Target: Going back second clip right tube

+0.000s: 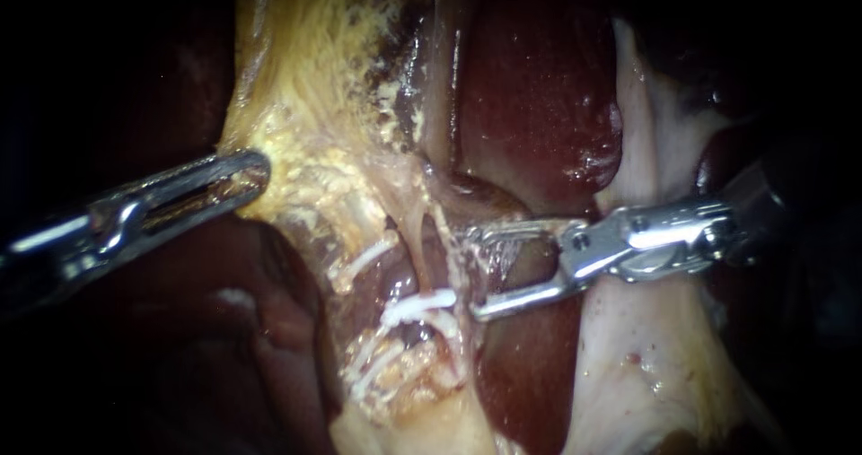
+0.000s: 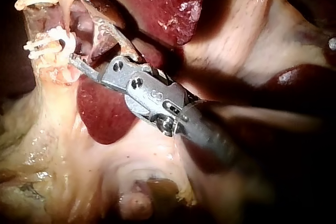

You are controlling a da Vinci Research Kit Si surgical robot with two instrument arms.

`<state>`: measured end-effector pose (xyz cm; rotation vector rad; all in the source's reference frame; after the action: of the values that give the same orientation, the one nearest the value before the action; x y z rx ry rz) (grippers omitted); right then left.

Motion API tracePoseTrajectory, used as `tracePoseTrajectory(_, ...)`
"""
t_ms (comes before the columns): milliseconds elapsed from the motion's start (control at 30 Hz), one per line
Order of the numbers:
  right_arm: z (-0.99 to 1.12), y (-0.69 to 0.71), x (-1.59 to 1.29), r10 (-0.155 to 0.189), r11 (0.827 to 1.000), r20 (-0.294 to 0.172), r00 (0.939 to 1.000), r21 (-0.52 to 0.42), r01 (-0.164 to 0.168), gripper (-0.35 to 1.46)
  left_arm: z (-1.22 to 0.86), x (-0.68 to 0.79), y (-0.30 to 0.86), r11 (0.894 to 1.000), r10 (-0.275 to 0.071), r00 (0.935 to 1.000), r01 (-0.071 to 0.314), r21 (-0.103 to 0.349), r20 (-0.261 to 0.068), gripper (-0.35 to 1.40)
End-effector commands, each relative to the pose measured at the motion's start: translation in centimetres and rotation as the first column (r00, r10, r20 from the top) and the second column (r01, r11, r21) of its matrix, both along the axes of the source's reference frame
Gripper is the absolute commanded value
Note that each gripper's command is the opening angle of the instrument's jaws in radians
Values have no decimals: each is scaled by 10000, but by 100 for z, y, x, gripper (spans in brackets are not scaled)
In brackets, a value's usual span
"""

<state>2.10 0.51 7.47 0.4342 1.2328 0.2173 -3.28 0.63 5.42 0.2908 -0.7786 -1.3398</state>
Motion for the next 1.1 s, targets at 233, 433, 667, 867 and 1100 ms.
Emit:
tracePoseTrajectory(233,-15,6,-5,-192,9931,-541,9984,-1170,128,60,1,0,0,10000,3,10000,-3,-4,5,-35)
tracePoseTrajectory(433,-33,16,-14,-261,9861,-843,9961,-1658,118,60,4,0,0,10000,3,10000,-3,-14,4,-35)
tracePoseTrajectory(667,-39,18,-22,-323,9847,-879,9956,-1733,167,60,9,-1,-1,10000,-2,10000,2,-36,-3,-35)
tracePoseTrajectory(867,-38,17,-22,-398,9847,-932,9949,-1725,233,60,35,-13,-10,9999,106,9999,-106,-36,-7,-35)
tracePoseTrajectory(1100,-38,17,-21,-439,9849,-962,9944,-1711,269,60,76,-51,-27,9986,493,9988,-492,206,-15,-35)
